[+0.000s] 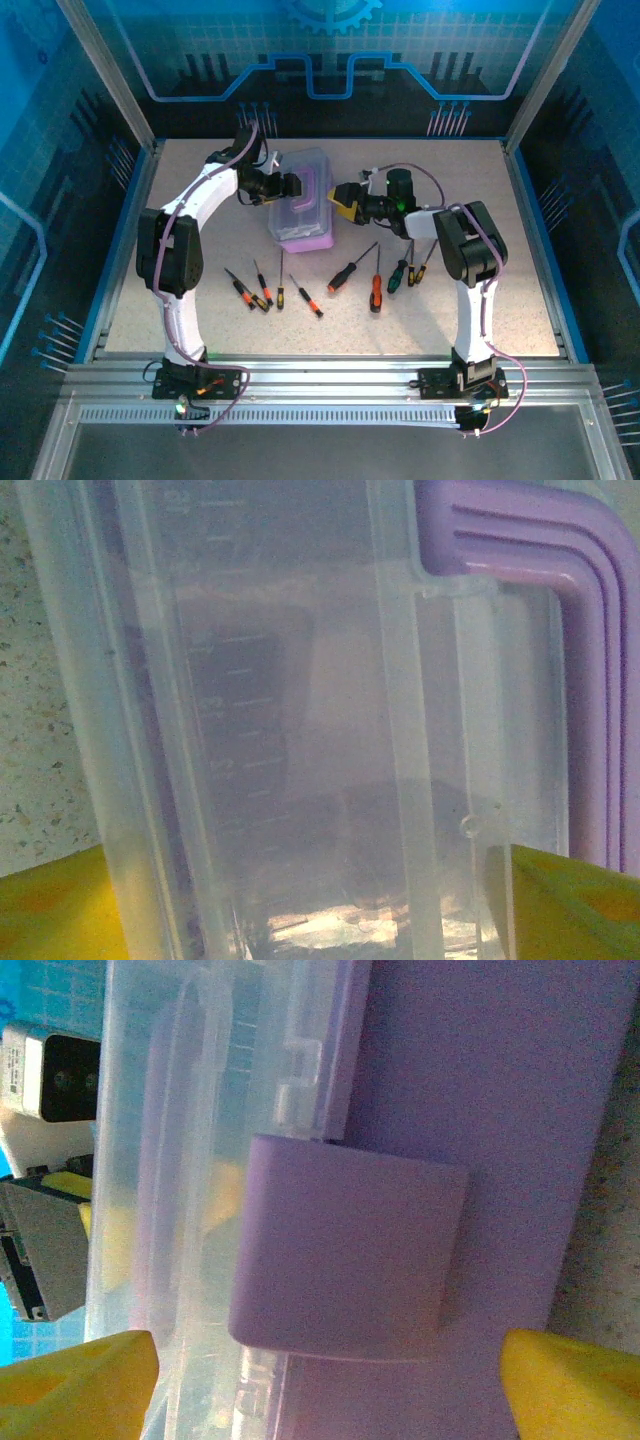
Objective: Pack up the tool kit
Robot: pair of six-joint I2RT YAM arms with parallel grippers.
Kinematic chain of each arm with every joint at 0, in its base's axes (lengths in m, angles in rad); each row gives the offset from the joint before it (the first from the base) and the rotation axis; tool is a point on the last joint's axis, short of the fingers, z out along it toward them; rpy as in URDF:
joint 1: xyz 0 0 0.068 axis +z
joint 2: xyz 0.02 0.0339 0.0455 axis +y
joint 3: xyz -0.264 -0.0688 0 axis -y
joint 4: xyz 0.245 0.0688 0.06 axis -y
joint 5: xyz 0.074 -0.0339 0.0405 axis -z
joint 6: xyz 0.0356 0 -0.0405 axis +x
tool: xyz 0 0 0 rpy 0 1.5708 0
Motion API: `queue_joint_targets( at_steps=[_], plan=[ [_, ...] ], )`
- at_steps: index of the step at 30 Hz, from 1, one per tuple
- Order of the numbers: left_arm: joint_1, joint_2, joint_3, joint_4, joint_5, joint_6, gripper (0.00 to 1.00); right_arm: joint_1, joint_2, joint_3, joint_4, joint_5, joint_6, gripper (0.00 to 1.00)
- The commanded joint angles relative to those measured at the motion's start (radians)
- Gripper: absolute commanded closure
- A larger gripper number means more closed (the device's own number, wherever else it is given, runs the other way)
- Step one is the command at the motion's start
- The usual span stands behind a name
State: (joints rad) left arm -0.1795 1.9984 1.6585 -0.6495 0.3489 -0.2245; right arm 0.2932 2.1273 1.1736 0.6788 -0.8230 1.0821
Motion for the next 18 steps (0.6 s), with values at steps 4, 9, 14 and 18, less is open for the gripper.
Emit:
queue_joint_targets(
  at_steps=[4,9,14,18],
  plan=[
    [-0.01,0.025,-0.031,-0.051,0.027,0.045,0.2,0.02,0.051,0.019,0.193,-0.06,0.118,0.13],
    [-0.024,0.026,-0.029,-0.062,-0.002,0.052,0.2,0.026,0.051,0.017,0.214,-0.064,0.132,0.15],
    [-0.05,0.026,-0.015,-0.089,-0.095,0.058,0.21,0.026,0.035,0.003,0.266,-0.07,0.173,0.21],
    [-0.06,0.027,-0.009,-0.105,-0.154,0.065,0.21,0.018,0.021,0.014,0.249,-0.073,0.184,0.22]
  ],
)
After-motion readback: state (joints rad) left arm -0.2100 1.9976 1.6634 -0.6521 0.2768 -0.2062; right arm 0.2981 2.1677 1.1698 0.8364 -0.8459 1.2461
